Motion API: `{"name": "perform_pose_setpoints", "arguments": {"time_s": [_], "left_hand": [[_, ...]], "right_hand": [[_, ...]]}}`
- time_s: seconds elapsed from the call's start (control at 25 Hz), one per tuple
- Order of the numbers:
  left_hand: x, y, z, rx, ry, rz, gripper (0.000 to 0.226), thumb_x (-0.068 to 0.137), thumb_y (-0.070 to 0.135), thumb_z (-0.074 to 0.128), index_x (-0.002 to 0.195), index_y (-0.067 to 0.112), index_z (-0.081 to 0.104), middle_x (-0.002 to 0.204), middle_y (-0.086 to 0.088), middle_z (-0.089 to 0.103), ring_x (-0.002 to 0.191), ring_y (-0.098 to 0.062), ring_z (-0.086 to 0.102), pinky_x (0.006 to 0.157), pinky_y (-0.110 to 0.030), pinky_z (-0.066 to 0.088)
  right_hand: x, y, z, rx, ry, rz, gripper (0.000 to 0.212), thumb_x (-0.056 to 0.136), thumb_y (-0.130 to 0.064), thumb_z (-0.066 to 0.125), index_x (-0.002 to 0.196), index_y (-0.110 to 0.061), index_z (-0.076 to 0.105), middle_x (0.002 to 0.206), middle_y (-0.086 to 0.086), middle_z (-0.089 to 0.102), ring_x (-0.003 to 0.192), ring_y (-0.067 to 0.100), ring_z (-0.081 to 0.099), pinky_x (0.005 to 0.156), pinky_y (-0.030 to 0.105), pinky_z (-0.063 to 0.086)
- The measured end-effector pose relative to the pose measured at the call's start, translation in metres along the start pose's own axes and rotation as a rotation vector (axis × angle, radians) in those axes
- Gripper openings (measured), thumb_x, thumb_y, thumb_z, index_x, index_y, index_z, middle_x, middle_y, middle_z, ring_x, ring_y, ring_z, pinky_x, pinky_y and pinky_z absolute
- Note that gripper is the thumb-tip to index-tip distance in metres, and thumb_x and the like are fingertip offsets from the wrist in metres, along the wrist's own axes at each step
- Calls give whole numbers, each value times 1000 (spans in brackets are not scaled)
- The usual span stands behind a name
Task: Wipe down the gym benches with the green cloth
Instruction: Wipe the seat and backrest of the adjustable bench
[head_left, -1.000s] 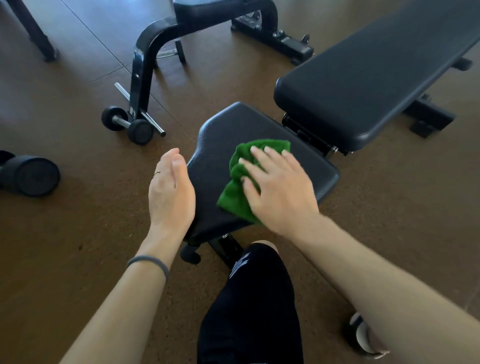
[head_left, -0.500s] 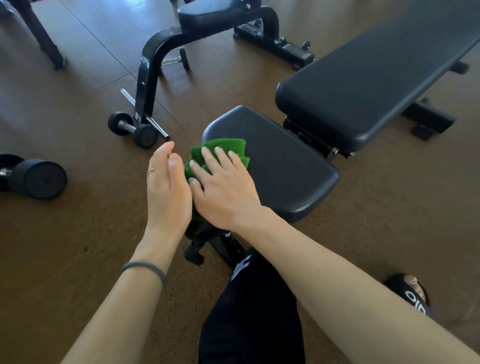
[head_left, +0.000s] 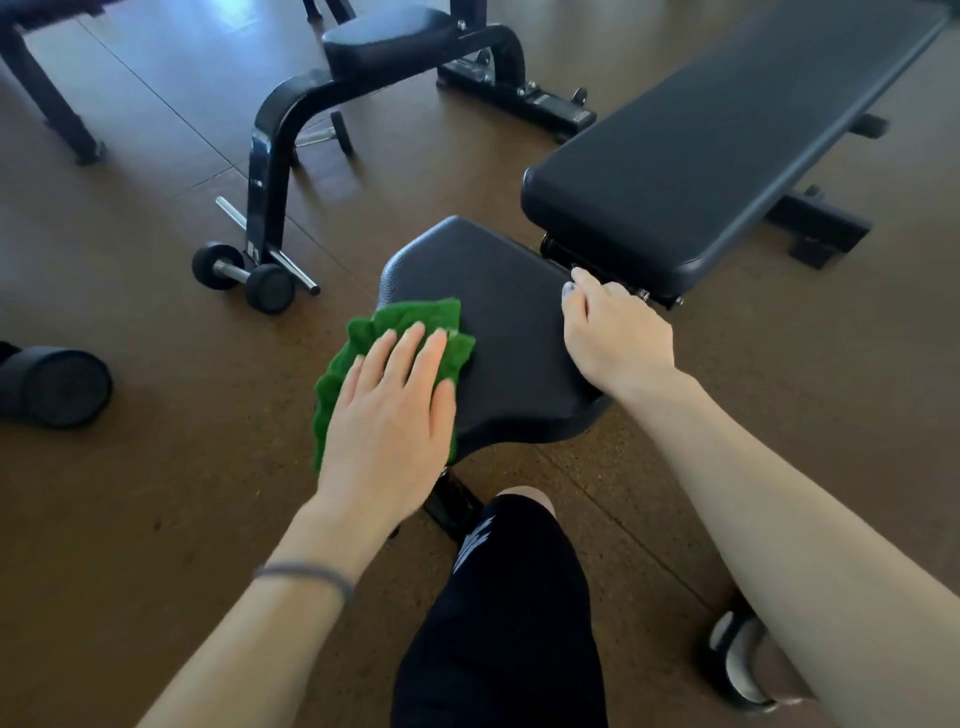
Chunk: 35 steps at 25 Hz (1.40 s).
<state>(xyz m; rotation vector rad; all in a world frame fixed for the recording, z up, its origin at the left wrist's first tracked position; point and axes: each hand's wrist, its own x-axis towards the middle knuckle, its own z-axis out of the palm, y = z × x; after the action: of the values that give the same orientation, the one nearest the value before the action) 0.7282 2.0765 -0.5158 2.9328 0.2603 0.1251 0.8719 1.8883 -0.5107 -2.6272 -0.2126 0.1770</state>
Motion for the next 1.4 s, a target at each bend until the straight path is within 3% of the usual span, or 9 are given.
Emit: {"name": "perform_pose_setpoints", "arguments": {"time_s": [0.12, 0.32, 0.52, 0.68, 0.88, 1.0, 1.12, 1.24, 1.4], "left_hand": [[-27, -11, 2, 48, 11, -8, 57, 107, 43, 25, 158, 20, 36, 164, -2, 35, 154, -26, 27, 126, -47, 22], [66, 36, 8, -68, -85, -15, 55, 109, 41, 28, 160, 20, 29, 169, -2, 25, 157, -26, 18, 128, -44, 12], [13, 64, 19, -48, -12, 168, 55, 109, 41, 33, 159, 18, 34, 165, 0, 33, 155, -21, 24, 127, -43, 20], [78, 94, 24, -176, -44, 81, 54, 107, 39, 43, 156, 18, 38, 164, -2, 37, 154, -20, 25, 128, -36, 16], [102, 123, 30, -267, 88, -107, 46, 101, 31, 60, 144, 15, 53, 146, -5, 55, 137, -23, 47, 113, -29, 30], [113, 144, 34, -312, 265, -256, 27, 102, 24, 56, 127, 17, 63, 117, -7, 70, 108, -27, 61, 90, -29, 39], [134, 172, 40, -316, 350, -452, 20, 105, 26, 50, 116, 12, 60, 102, -11, 67, 92, -29, 57, 81, -36, 41], [154, 199, 40, -444, 475, -629, 22, 106, 30, 47, 111, 12, 58, 102, -7, 65, 94, -26, 58, 82, -36, 44], [200, 231, 46, -736, 662, -813, 18, 97, 37, 53, 97, 20, 59, 91, -2, 64, 85, -27, 66, 83, -47, 58]], "right_hand": [[-5, 1, 6, -74, 53, -20, 54, 109, -43, 21, 158, -27, 36, 145, 11, 55, 126, 35, 55, 101, 46, 41], [-5, 2, 3, -34, 78, -39, 53, 109, -40, 21, 156, -25, 41, 145, 10, 57, 126, 34, 57, 101, 45, 42], [-8, 8, -3, 199, 30, -33, 47, 110, -36, 22, 123, -17, 63, 125, 14, 66, 114, 36, 61, 97, 46, 44], [1, 32, -23, 485, -106, -67, 45, 111, -31, 23, 112, -13, 64, 111, 4, 67, 100, 20, 57, 89, 36, 39], [53, 106, -74, 372, 252, -262, 37, 109, -21, 31, 77, -16, 48, 70, -1, 52, 66, 11, 49, 69, 40, 32], [112, 142, -90, 230, 296, -382, 48, 109, -28, 27, 118, -3, 67, 117, 12, 71, 111, 27, 62, 100, 39, 43], [163, 162, -91, -22, 45, -377, 60, 110, -39, 18, 157, -8, 37, 162, 11, 40, 151, 28, 31, 125, 45, 19], [173, 177, -80, -136, -66, -397, 63, 110, -44, 16, 163, -10, 23, 171, 9, 16, 159, 24, 8, 129, 43, 1], [176, 182, -89, -90, -127, -450, 62, 110, -43, 13, 164, -12, 19, 172, 7, 10, 159, 21, 3, 129, 40, -2]]}}
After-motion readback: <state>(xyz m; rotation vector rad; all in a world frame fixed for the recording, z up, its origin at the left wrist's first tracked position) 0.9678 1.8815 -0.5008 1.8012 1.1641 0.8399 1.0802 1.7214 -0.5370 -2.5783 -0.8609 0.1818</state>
